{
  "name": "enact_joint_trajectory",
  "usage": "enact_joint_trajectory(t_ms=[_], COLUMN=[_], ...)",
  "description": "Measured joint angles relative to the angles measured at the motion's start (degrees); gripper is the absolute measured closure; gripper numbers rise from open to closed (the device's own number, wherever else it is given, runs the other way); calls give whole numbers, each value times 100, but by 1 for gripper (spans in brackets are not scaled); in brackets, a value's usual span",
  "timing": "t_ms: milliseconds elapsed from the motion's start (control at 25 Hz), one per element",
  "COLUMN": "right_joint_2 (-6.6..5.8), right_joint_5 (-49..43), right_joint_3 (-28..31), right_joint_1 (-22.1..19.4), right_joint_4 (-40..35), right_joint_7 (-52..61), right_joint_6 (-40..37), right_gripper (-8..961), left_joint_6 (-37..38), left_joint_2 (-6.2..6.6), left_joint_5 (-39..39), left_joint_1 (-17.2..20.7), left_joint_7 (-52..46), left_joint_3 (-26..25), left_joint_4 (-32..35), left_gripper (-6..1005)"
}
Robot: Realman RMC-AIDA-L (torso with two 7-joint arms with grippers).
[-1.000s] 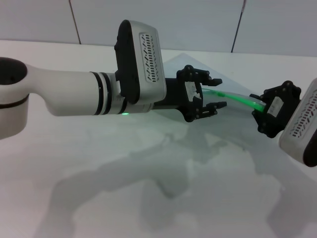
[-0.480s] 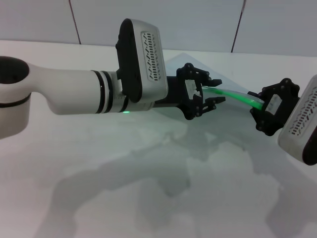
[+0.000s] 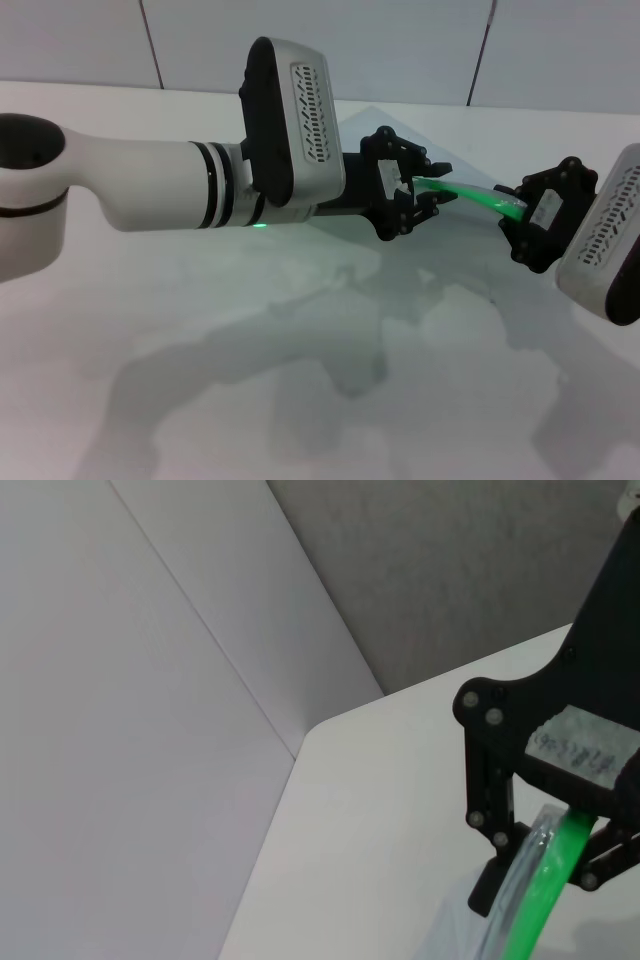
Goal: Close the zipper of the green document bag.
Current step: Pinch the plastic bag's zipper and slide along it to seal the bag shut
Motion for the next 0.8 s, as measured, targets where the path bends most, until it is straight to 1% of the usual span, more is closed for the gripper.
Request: enact_joint_trajectory(t_ms=[160,480,720,800], right_joint_2=[-4,-4,-4,1], right_joint_5=[1,4,7,8], right_joint_3=[7,6,5,5], right_joint_1=[1,1,4,10], right_joint_4=[1,-16,-20,-4], right_joint_7=[1,3,10,11], right_joint_6=[0,0,0,1], right_gripper=[902,902,902,902], left_joint_6=[0,4,9,9], left_joint_2=[-9,-22,-56,-61], left_joint_5=[0,8,9,9], left_joint_1=[0,-1,-1,-1], left_joint_7=[0,53,152,209], left_joint_3=[5,11,11,11], left_joint_4=[-4,0,-14,-14], left_gripper=[751,808,902,904])
